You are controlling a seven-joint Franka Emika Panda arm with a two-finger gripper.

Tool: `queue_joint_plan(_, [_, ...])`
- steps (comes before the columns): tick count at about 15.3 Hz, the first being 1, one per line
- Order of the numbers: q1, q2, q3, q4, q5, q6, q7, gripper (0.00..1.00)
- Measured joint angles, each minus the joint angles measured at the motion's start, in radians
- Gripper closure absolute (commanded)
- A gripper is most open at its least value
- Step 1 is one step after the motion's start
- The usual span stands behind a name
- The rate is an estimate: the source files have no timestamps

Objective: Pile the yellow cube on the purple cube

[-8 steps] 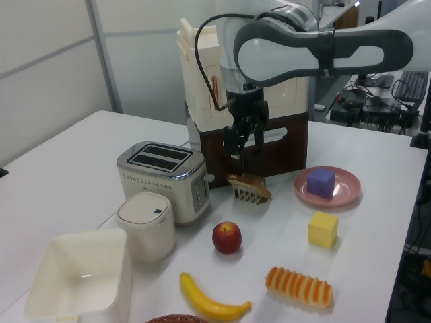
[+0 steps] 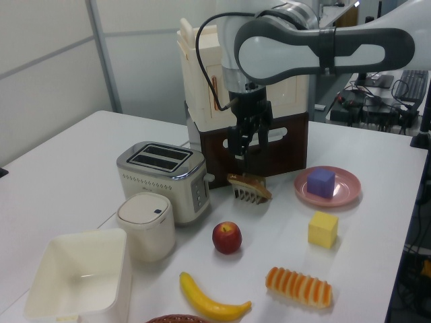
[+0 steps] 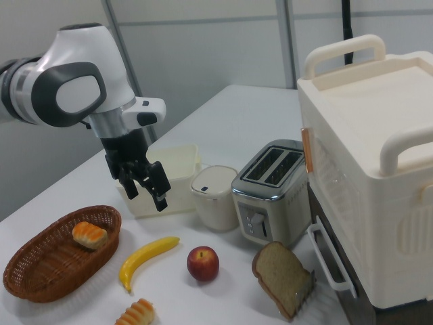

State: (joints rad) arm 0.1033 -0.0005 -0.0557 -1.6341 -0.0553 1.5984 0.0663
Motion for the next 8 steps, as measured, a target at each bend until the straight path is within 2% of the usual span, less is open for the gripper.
queue_joint_plan(5, [-0.012, -0.016, -0.011, 0.001, 0.0, -0.017, 0.0, 0.0])
queue_joint_plan(8, [-0.054, -0.016, -0.011, 0.001, 0.0, -0.017, -0.014, 0.0])
